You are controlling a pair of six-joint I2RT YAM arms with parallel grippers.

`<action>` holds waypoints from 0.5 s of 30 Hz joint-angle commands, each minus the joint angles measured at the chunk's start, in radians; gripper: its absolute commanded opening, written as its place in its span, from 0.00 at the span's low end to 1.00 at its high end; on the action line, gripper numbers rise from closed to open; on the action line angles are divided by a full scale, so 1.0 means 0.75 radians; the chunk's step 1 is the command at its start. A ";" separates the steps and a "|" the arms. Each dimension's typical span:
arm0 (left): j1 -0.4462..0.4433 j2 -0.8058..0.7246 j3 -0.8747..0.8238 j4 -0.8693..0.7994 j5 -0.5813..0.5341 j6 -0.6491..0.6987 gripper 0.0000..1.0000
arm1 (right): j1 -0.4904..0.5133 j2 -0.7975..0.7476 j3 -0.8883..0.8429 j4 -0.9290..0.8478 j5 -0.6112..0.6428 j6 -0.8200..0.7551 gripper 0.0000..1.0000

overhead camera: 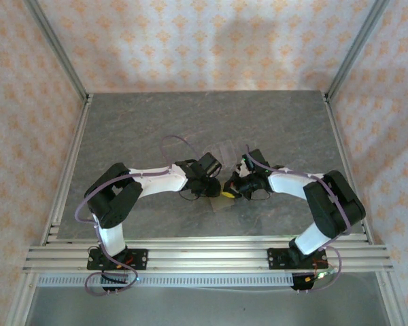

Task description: Put the credit cards into the card holder

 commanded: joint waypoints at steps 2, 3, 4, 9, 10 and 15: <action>-0.040 0.065 -0.002 0.103 0.031 0.019 0.30 | 0.046 0.028 -0.032 -0.032 -0.020 -0.010 0.00; -0.041 0.062 -0.001 0.101 0.029 0.018 0.30 | 0.045 0.032 -0.035 -0.049 -0.009 -0.015 0.00; -0.041 0.058 -0.001 0.099 0.027 0.017 0.30 | 0.042 0.041 -0.035 -0.068 0.004 -0.022 0.00; -0.018 0.006 -0.016 0.116 0.049 -0.002 0.30 | 0.042 0.057 -0.037 -0.189 0.111 -0.074 0.00; -0.010 -0.010 -0.020 0.120 0.055 -0.005 0.31 | 0.042 0.065 -0.039 -0.202 0.129 -0.079 0.00; 0.030 -0.091 -0.024 0.089 0.056 0.003 0.31 | 0.042 0.097 -0.043 -0.209 0.186 -0.088 0.00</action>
